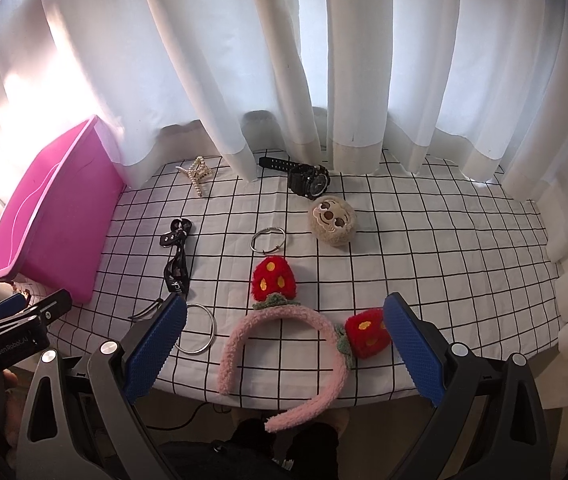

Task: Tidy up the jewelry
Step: 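Close the right tool on the pink headband while the left tool grasps the thin metal tweezers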

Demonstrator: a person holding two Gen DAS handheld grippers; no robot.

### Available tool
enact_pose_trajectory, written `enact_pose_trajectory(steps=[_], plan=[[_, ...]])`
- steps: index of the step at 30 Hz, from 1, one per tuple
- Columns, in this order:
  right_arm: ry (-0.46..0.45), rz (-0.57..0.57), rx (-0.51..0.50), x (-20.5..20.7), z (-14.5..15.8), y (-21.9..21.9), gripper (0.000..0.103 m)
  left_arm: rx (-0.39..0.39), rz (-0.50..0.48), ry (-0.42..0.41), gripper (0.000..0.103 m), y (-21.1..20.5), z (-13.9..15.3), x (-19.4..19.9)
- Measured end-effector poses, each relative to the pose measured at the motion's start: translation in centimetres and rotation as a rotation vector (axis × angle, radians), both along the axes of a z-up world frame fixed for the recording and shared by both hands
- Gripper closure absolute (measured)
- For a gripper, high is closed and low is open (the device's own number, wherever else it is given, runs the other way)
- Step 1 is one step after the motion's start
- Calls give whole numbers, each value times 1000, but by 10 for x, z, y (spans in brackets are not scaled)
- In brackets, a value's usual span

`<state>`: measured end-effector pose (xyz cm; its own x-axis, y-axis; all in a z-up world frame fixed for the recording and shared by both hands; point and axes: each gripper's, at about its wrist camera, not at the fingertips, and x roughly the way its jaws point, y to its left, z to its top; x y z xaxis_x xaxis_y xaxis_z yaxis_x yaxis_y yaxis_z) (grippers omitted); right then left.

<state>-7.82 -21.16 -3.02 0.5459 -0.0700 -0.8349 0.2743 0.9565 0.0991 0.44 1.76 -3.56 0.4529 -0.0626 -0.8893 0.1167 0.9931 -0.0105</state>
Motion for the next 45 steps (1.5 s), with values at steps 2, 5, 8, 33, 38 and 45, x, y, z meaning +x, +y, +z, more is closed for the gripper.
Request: enact_pose_trajectory(steps=[2, 5, 8, 33, 38, 45], plan=[[32, -5, 15, -4, -17, -10, 9, -6, 1, 22, 6, 4, -13, 0], [90, 7, 1, -5, -44, -21, 9, -4, 5, 54, 6, 9, -36, 1], [149, 9, -31, -7, -71, -30, 9, -23, 4, 83, 6, 12, -62, 2], [323, 12, -4, -6, -183, -58, 9, -40, -114, 47, 6, 20, -171, 46], [318, -1, -8, -7, -182, -58, 9, -53, -116, 24, 6, 18, -176, 53], [298, -9, -17, 3, -177, -60, 9, -2, -124, -42, 5, 12, -180, 52]])
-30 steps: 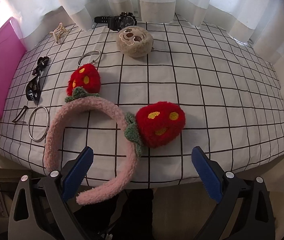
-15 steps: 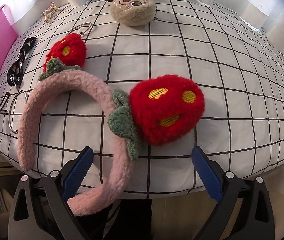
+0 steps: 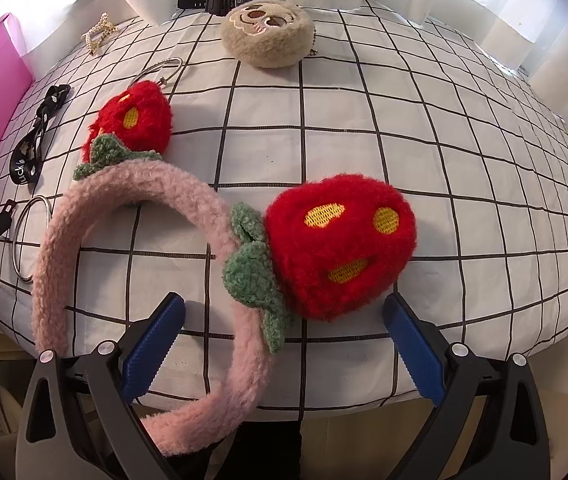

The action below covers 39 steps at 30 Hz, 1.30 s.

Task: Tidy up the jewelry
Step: 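Close the right tool on the pink headband while the left tool grasps the thin metal tweezers, then lift the headband with the right tool toward the pink tub while the left tool carries the tweezers there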

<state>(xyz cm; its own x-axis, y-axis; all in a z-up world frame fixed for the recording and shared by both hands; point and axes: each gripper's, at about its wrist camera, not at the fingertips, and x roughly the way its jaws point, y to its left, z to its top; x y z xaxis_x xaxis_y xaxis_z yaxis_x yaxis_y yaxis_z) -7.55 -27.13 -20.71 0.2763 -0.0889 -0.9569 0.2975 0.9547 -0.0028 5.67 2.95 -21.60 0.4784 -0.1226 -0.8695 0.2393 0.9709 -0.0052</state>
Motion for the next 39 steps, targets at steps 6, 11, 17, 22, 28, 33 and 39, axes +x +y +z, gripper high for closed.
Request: enact_pose_trajectory(steps=[6, 11, 17, 22, 28, 33, 39], plan=[[-43, 1, -16, 3, -2, 9, 9, -8, 26, -45, 5, 0, 0, -3], [-49, -6, -17, 15, -4, 13, 9, -9, 56, -42, 7, 0, 1, -5], [-49, 11, -5, 18, -2, 12, 10, -14, -12, -64, 33, -7, 6, -13], [-68, 32, -7, 20, 0, 14, 26, -20, -61, -68, 63, -17, 11, -19], [-98, 63, -15, 21, 5, 16, 58, -19, -80, -61, 101, -23, 13, -20], [-129, 68, 36, 16, 10, 13, 67, -67, -60, -35, 101, -15, 14, -18], [-194, 74, 61, 12, 26, 13, 70, -91, -40, -53, 101, -8, 31, -23]])
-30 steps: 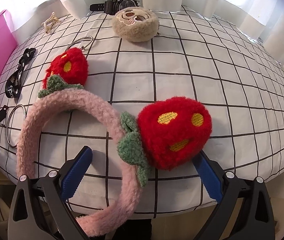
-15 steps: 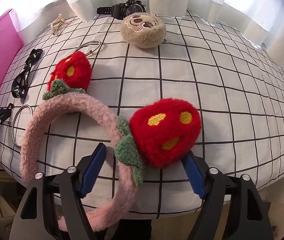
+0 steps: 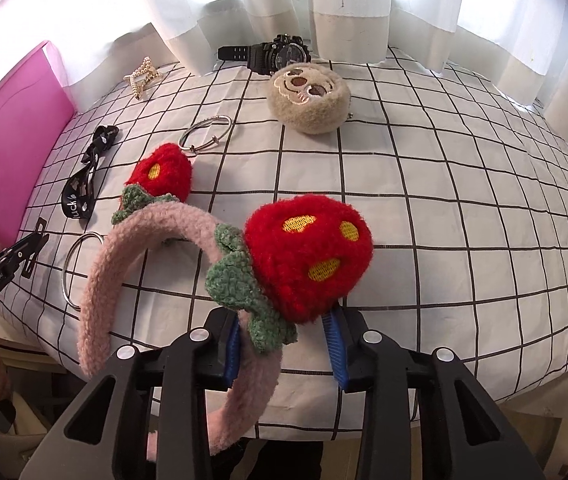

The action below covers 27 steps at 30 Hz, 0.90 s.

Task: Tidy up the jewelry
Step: 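Lift the headband with the right tool toward the pink tub while the left tool carries the tweezers there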

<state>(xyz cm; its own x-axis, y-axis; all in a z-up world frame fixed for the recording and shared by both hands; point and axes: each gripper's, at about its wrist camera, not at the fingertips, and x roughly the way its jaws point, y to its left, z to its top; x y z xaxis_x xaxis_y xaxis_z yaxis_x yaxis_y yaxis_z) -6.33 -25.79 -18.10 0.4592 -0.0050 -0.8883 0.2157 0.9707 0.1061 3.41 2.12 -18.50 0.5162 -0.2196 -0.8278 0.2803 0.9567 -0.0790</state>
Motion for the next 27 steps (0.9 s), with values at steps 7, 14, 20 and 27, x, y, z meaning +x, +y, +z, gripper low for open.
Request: enact_pose_trajectory(steps=[7, 14, 20, 27], plan=[[-69, 25, -15, 1, 31, 1, 74, -10, 26, -38, 101, 1, 30, -2], [-132, 55, -42, 2, 65, 4, 83, -29, 42, -73, 101, 2, 60, -7], [-191, 73, -40, 2, 91, 5, 83, -52, 44, -119, 101, 4, 90, -11], [-285, 125, -48, 8, 135, 18, 83, -89, 63, -186, 101, 13, 133, -18]])
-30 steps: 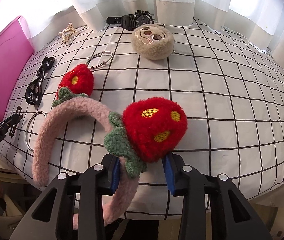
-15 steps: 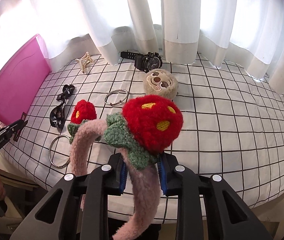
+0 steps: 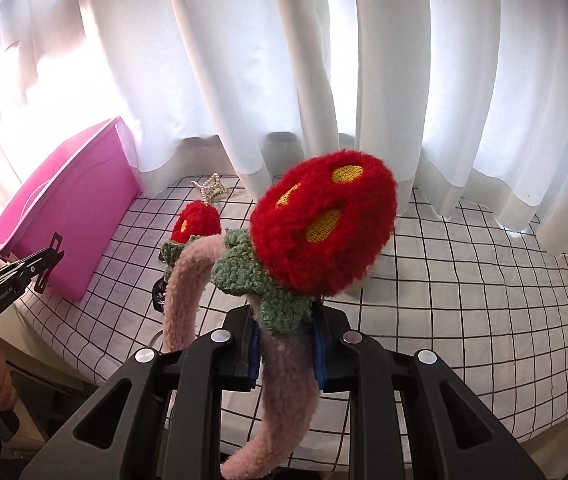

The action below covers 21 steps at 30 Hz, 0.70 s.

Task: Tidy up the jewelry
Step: 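Lift the headband with the right tool toward the pink tub while the left tool carries the tweezers there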

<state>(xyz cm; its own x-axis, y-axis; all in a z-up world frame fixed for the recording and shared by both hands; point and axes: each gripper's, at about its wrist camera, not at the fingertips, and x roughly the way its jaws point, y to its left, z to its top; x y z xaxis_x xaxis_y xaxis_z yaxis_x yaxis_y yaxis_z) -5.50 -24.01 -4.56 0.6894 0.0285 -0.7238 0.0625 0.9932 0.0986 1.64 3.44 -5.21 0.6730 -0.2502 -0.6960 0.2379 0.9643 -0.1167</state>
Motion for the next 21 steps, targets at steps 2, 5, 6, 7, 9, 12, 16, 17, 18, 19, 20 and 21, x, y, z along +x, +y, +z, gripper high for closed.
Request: enact_pose_trajectory(steps=[2, 5, 6, 7, 9, 12, 16, 17, 18, 19, 20, 21], plan=[[-33, 26, -6, 5, 15, 9, 83, -12, 15, -20, 101, 5, 15, 0], [-89, 76, -1, 16, 40, 24, 83, -30, 40, -57, 101, 17, 39, -1], [-107, 94, 6, 21, 47, 31, 83, -30, 53, -72, 101, 22, 46, -1], [-123, 114, 15, 28, 55, 37, 83, -31, 68, -91, 101, 28, 55, -1], [-155, 158, 36, 40, 68, 52, 83, -32, 102, -122, 101, 42, 69, 0], [-193, 235, 61, 61, 85, 82, 83, -23, 161, -154, 101, 67, 86, 5], [-228, 343, 79, 93, 100, 131, 83, -6, 247, -178, 101, 107, 101, 21], [-232, 370, 80, 102, 103, 146, 83, -1, 267, -185, 101, 117, 104, 26], [-237, 397, 81, 109, 108, 163, 83, 7, 283, -190, 101, 128, 106, 32], [-239, 421, 79, 118, 110, 177, 83, 15, 298, -191, 101, 137, 107, 38], [-239, 443, 76, 127, 111, 192, 83, 22, 315, -191, 101, 146, 106, 45], [-235, 462, 72, 137, 111, 206, 83, 28, 329, -187, 101, 154, 105, 52]])
